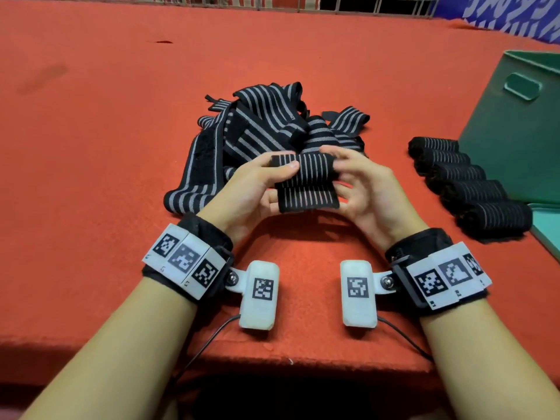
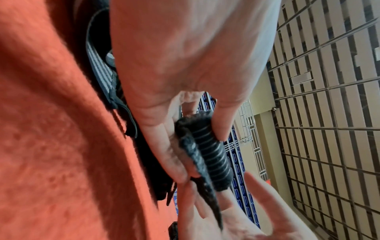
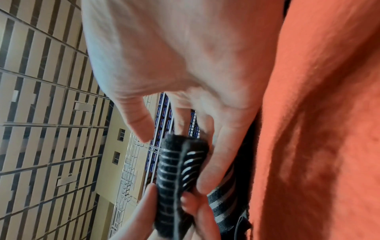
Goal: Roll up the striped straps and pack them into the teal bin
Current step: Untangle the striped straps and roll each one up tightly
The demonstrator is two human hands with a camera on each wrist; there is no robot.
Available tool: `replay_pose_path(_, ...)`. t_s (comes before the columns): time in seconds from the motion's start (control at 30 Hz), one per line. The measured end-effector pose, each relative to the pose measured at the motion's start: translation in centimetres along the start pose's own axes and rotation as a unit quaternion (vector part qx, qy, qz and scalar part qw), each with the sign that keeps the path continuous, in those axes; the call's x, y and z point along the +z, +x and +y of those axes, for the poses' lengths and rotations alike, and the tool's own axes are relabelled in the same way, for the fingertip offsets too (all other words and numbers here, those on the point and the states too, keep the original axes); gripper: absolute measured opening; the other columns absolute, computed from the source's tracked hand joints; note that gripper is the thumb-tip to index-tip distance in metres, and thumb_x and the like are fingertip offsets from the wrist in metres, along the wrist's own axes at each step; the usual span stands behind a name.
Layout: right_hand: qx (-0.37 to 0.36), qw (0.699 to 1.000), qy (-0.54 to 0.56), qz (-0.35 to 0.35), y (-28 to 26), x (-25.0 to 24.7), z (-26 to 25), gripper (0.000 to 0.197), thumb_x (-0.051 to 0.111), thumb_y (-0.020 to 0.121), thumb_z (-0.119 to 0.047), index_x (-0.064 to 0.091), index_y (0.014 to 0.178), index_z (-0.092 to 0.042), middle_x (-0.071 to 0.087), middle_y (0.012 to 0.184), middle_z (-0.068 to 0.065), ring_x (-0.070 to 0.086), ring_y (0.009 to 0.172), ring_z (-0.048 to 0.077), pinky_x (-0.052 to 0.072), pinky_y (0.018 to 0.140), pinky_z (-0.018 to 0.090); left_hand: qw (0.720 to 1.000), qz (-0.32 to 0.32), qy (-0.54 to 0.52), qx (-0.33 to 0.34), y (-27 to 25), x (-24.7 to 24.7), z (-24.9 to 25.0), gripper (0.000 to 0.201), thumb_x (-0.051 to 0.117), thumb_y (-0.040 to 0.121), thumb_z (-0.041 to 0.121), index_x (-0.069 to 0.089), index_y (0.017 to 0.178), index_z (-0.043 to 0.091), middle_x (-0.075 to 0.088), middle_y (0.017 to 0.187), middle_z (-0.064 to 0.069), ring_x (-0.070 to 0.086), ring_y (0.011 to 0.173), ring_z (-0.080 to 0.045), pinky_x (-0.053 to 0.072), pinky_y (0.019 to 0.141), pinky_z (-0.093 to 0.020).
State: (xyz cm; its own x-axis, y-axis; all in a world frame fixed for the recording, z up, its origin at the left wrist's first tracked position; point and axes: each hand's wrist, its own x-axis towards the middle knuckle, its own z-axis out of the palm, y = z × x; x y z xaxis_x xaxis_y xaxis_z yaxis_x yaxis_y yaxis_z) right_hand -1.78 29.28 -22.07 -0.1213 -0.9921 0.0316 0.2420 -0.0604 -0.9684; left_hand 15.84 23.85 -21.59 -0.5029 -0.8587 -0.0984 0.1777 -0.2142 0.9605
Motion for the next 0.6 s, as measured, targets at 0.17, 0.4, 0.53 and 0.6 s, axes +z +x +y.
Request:
replay_pose_path(0.17, 0.01, 0.998, -0.044, 0.032, -0.2, 0.5, 0.3, 0.025, 0.062, 0.1, -0.036, 0.074, 0.11, -0.016, 0.077, 0.104, 0.005, 0.074, 0.087, 0.021, 0.063, 0.071, 0.033, 1.0, -0.014, 0.005, 0.01, 0.0, 0.3, 0.0, 0.045, 0.057, 0.098, -0.003, 0.06, 0.137, 0.018, 0.071, 0.122, -0.013, 0.073, 0.105, -0.032, 0.062, 0.085, -0.041)
replay_pose_path(0.4, -0.029, 0.999, 0.002, 0.042, 0.1, 0.4, 0.0, 0.02, 0.057, 0.104, -0.018, 0.07, 0.117, -0.01, 0.077, 0.104, 0.005, 0.074, 0.087, 0.018, 0.061, 0.066, 0.025, 0.999, 0.018, -0.027, 0.025, 0.9, 1.3, 0.7, 0.027, 0.066, 0.097, 0.018, 0.069, 0.12, 0.005, 0.075, 0.114, -0.012, 0.074, 0.095, -0.026, 0.062, 0.08, -0.035)
replay_pose_path(0.53, -0.024, 0.999, 0.005, 0.039, 0.1, 0.0, 0.0, 0.024, 0.059, 0.103, -0.016, 0.068, 0.124, -0.008, 0.075, 0.112, 0.009, 0.075, 0.094, 0.022, 0.061, 0.07, 0.029, 0.997, 0.055, -0.009, 0.062, 1.4, 1.5, -0.3, 0.019, 0.066, 0.098, 0.01, 0.07, 0.115, 0.002, 0.074, 0.115, -0.016, 0.073, 0.105, -0.028, 0.063, 0.083, -0.041)
replay_pose_path(0.6, -0.016, 0.999, 0.004, 0.036, 0.0, -0.1, -0.1, 0.025, 0.06, 0.101, -0.016, 0.068, 0.124, -0.008, 0.076, 0.11, 0.009, 0.074, 0.093, 0.024, 0.061, 0.071, 0.03, 0.995, 0.064, 0.006, 0.075, 1.3, 1.5, -0.6, 0.016, 0.065, 0.099, 0.01, 0.071, 0.112, 0.003, 0.076, 0.105, -0.011, 0.074, 0.098, -0.024, 0.064, 0.077, -0.036)
